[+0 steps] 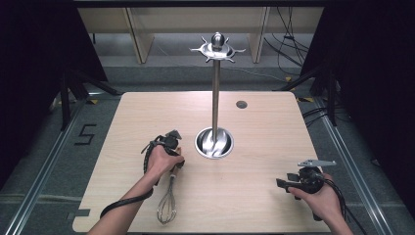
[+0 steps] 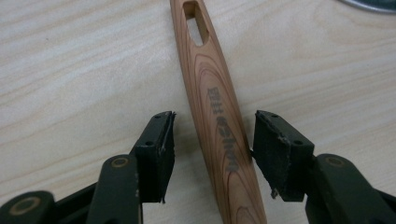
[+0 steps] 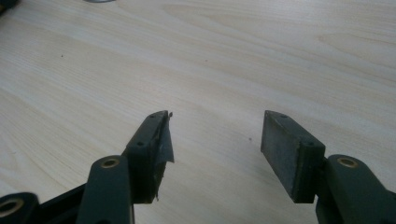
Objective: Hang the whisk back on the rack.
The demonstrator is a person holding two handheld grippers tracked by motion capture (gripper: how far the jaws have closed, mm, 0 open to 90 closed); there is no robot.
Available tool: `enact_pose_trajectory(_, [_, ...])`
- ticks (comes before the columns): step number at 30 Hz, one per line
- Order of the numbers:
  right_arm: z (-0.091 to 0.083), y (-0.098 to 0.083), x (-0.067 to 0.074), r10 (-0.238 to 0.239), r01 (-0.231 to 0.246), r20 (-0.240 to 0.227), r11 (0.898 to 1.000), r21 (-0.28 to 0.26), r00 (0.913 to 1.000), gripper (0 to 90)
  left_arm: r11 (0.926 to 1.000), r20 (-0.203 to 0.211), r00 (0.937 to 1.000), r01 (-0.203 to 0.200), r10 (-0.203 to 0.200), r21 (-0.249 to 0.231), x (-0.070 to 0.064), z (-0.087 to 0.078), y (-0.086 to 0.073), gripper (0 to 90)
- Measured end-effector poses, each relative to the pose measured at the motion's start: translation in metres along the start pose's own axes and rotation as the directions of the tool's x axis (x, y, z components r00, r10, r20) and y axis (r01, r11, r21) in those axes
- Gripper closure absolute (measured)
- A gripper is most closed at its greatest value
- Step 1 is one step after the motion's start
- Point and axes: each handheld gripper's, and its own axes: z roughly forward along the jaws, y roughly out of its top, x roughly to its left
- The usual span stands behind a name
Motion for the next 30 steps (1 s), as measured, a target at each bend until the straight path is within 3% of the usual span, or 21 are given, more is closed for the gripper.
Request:
enact_pose_trajectory(2, [0.0002,-0.0001,0.0002,0.000,0.000,0.000,1.000,0.000,1.0000,42.8,1.0000,0.012,0.9999,0.004,-0.005,0.009,-0.0006,-0.0015,-0.0014,47.3])
enact_pose_trajectory(3, [-0.0025,0.0010,-0.0004,-0.010,0.010,0.003,0.999,0.036,0.9999,42.7,0.9998,0.017,0.9998,0.007,-0.008,0.021,-0.0012,-0.0020,-0.0021,47.8])
enact_pose_trajectory(5, [-0.0038,0.0014,-0.0010,-0.022,0.021,0.011,0.999,0.050,0.9997,42.7,0.9993,0.012,0.9998,-0.018,0.017,0.033,0.0005,-0.0022,-0.0017,49.6])
enact_pose_trajectory(7, [-0.0039,0.0014,-0.0010,-0.023,0.022,0.011,0.998,0.051,0.9997,42.7,0.9995,0.011,0.9998,-0.017,0.016,0.028,0.0005,-0.0012,-0.0022,51.8])
enact_pose_trajectory(9, [-0.0053,0.0013,0.0016,0.017,-0.018,0.011,0.997,0.075,0.9998,42.6,0.9993,0.022,0.9997,-0.009,0.008,0.036,-0.0008,-0.0015,-0.0012,53.8])
enact_pose_trajectory(11, [-0.0052,0.0012,0.0015,0.019,-0.019,0.009,0.997,0.078,0.9998,42.6,0.9976,0.017,0.9988,-0.046,0.045,0.051,-0.0015,-0.0018,0.0002,57.3])
enact_pose_trajectory(12, [-0.0012,-0.0002,0.0020,0.026,-0.026,0.004,0.999,0.032,0.9996,42.6,0.9971,0.019,0.9984,-0.054,0.053,0.054,-0.0021,-0.0017,0.0004,58.1])
enact_pose_trajectory(13, [-0.0024,0.0002,0.0018,0.026,-0.026,0.000,0.999,0.046,0.9997,42.6,0.9956,0.011,0.9970,-0.077,0.077,0.054,-0.0018,-0.0014,0.0011,59.2])
enact_pose_trajectory(14, [-0.0052,0.0013,0.0015,0.018,-0.018,0.008,0.997,0.077,0.9998,42.6,0.9977,0.005,0.9986,-0.053,0.052,0.044,-0.0043,-0.0005,0.0006,59.7])
enact_pose_trajectory(15, [-0.0008,-0.0004,0.0019,0.028,-0.028,-0.002,0.999,0.023,0.9996,42.6,0.9968,0.003,0.9978,-0.067,0.067,0.045,-0.0036,-0.0006,0.0010,60.1])
enact_pose_trajectory(17, [-0.0009,-0.0004,0.0019,0.027,-0.027,-0.002,0.999,0.024,0.9996,42.6,0.9935,-0.006,0.9957,-0.092,0.093,0.066,-0.0015,-0.0021,0.0016,61.3])
enact_pose_trajectory(19, [0.0002,-0.0003,0.0003,0.002,-0.002,-0.005,1.000,0.005,1.0000,42.6,0.9953,-0.002,0.9967,-0.081,0.082,0.052,-0.0003,-0.0019,0.0004,63.3])
enact_pose_trajectory(20, [-0.0011,-0.0004,0.0024,0.034,-0.034,-0.004,0.999,0.024,0.9994,42.6,0.9952,-0.002,0.9965,-0.083,0.083,0.053,0.0003,-0.0023,0.0002,65.2])
enact_pose_trajectory(22, [-0.0011,-0.0004,0.0025,0.033,-0.033,-0.005,0.999,0.022,0.9995,42.6,0.9945,-0.004,0.9951,-0.099,0.099,0.034,0.0012,-0.0022,-0.0014,67.6])
enact_pose_trajectory(24, [-0.0009,-0.0004,0.0026,0.032,-0.032,-0.006,0.999,0.021,0.9995,42.6,0.9954,0.000,0.9959,-0.091,0.091,0.032,0.0013,-0.0021,-0.0019,67.6])
enact_pose_trajectory(25, [-0.0008,-0.0003,0.0030,0.034,-0.034,-0.007,0.999,0.021,0.9994,42.5,0.9934,0.011,0.9949,-0.100,0.100,0.056,0.0026,-0.0040,-0.0018,67.6])
enact_pose_trajectory(27, [-0.0008,-0.0001,0.0034,0.037,-0.037,-0.006,0.999,0.021,0.9993,42.6,0.9935,0.015,0.9950,-0.100,0.099,0.055,0.0026,-0.0039,-0.0019,67.7])
enact_pose_trajectory(30, [-0.0001,-0.0008,0.0014,0.008,-0.008,-0.002,1.000,0.009,1.0000,42.6,0.9949,0.024,0.9956,-0.091,0.090,0.044,0.0023,-0.0037,-0.0021,67.7])
